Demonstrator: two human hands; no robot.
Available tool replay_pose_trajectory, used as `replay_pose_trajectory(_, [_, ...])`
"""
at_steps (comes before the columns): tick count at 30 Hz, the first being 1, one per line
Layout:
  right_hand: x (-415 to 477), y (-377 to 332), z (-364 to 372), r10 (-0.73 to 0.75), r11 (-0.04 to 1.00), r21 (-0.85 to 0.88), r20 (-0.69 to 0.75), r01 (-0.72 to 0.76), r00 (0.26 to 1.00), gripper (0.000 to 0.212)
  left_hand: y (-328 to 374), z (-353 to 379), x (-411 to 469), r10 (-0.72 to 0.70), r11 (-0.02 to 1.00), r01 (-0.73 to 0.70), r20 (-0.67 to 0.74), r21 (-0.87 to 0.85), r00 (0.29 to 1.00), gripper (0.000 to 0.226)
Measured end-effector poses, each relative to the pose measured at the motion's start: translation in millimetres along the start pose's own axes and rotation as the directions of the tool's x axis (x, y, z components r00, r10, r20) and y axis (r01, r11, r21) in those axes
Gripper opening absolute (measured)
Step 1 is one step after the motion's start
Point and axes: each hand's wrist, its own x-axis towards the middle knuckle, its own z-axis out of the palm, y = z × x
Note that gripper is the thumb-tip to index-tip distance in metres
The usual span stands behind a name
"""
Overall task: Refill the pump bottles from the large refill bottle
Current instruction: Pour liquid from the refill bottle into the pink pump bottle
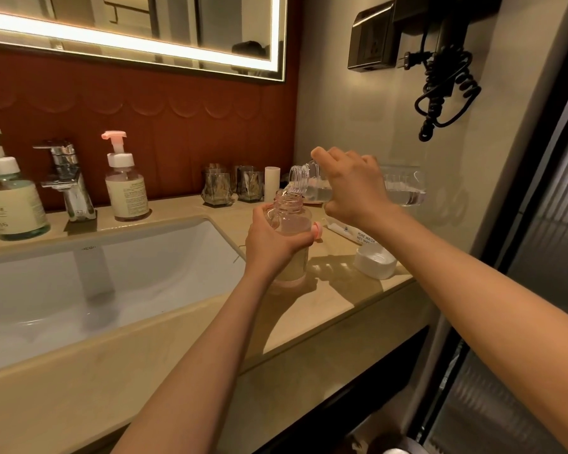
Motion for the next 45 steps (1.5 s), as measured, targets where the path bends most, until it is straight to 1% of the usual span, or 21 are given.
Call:
replay_pose_trajectory(4, [-2.0,1.7,1.8,0.037,0.999,0.031,0.01,-0.037,0.999,0.069,-2.3,0.5,2.4,-0.008,1.0,0.008,-0.005,0.02,1.0,0.093])
replay_pose_trajectory(7, [-1.3,1.1,1.0,0.031,0.999,0.021,0.011,-0.031,0.999,0.069,-2.8,1.0,4.1,-0.016,0.999,0.016,-0.002,0.033,1.0,0.097])
replay_pose_trajectory(13, [-1.4,0.9,-0.2,0.029,1.0,0.01,0.015,-0.03,0.999,0.07,-2.9,1.5,4.4,-0.028,0.999,0.029,-0.007,0.035,1.0,0.097])
replay_pose_trajectory(17, [-2.5,1.2,0.4,0.039,0.999,0.026,0.013,-0.039,0.999,0.069,-2.4,0.9,4.2,-0.025,0.999,0.025,-0.004,0.037,1.0,0.097])
replay_pose_trajectory(25, [-0.9,1.0,-1.1,0.016,1.0,-0.015,-0.001,-0.016,1.0,0.068,-1.3,1.0,2.7,-0.015,0.999,0.015,-0.001,0.039,1.0,0.095])
replay_pose_trajectory(45, [-0.8,-0.1,-1.4,0.015,1.0,-0.012,0.011,-0.015,1.0,0.068,-1.8,1.0,3.2,-0.014,0.999,0.014,0.004,0.043,1.0,0.095])
